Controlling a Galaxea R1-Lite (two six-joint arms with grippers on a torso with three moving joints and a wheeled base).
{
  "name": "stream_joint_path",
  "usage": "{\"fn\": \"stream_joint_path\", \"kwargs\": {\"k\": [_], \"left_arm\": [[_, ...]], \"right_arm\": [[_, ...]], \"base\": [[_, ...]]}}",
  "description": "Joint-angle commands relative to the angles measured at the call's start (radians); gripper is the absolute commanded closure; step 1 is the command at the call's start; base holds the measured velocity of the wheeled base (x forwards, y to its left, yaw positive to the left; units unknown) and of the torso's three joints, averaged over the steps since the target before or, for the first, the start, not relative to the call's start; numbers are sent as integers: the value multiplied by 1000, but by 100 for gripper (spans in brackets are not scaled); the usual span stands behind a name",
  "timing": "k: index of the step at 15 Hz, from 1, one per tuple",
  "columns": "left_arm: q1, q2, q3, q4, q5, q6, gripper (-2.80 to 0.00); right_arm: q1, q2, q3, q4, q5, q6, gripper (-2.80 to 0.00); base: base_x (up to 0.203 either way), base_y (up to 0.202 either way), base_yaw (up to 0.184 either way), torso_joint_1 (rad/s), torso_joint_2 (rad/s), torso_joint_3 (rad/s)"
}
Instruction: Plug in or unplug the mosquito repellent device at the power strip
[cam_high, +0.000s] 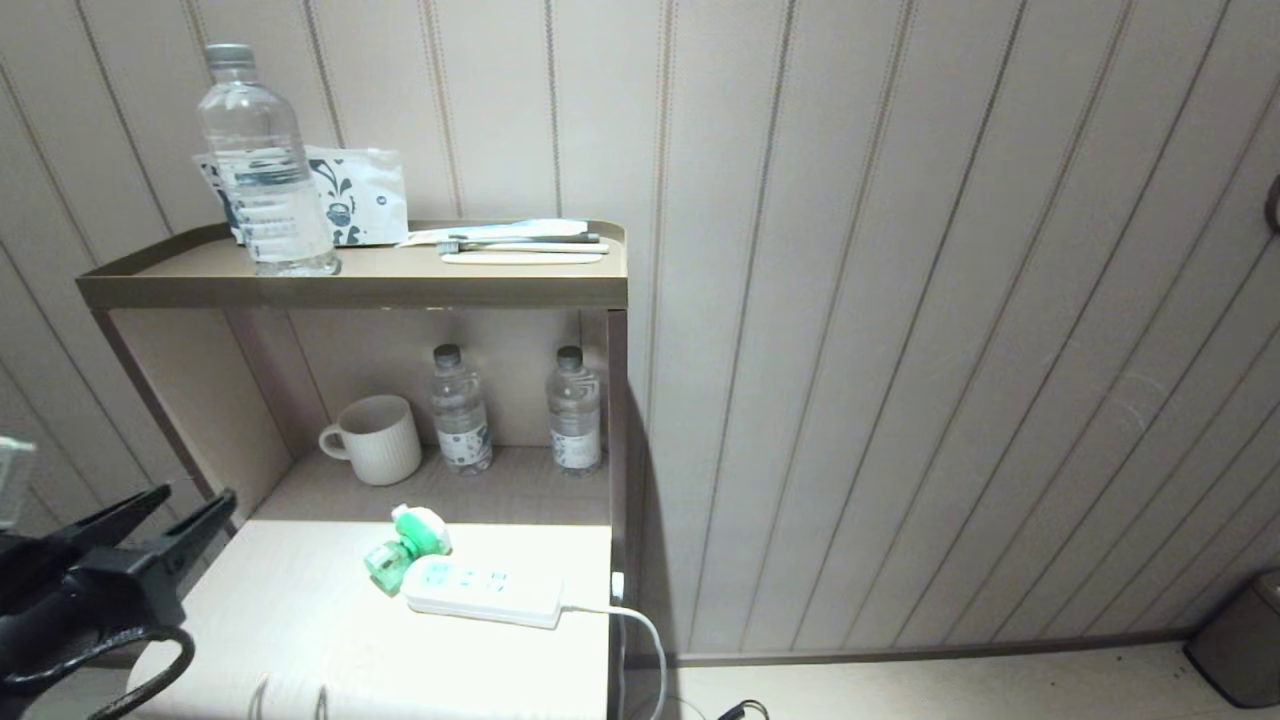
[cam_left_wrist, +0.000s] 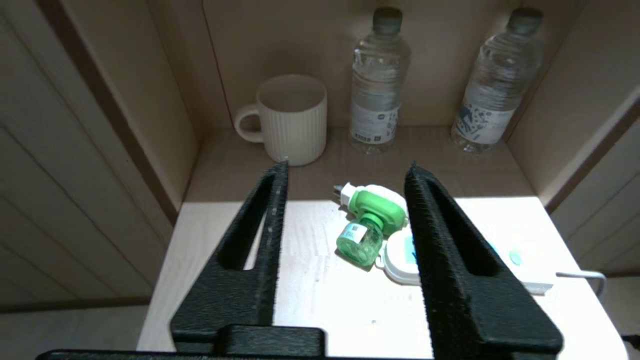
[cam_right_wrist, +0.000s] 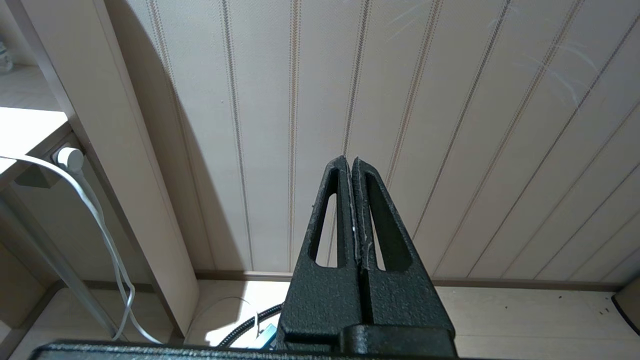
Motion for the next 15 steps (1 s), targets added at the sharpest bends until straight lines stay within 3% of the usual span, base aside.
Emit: {"fn": "stream_joint_path", "kwargs": {"k": [1,4,7,10,12,15], "left_arm": [[0,-314,-38,258,1,6,0],[-1,-599,-60,541,-1,15,0],[-1,-795,-17,701,1,19,0],[6,-813,121,664,4,19,0],[52,-824,127,651,-5,20,0],[94,-1010,125,722,-72,34,0]], "right_arm": [[0,0,0,0,0,-2,0],[0,0,0,0,0,0,0],[0,0,0,0,0,-1,0],[0,0,0,0,0,-1,0],[0,0,0,0,0,-2,0],[0,0,0,0,0,0,0]], "base": [[0,0,0,0,0,0],[0,0,0,0,0,0],[0,0,0,0,0,0],[0,0,0,0,0,0],[0,0,0,0,0,0],[0,0,0,0,0,0]]}}
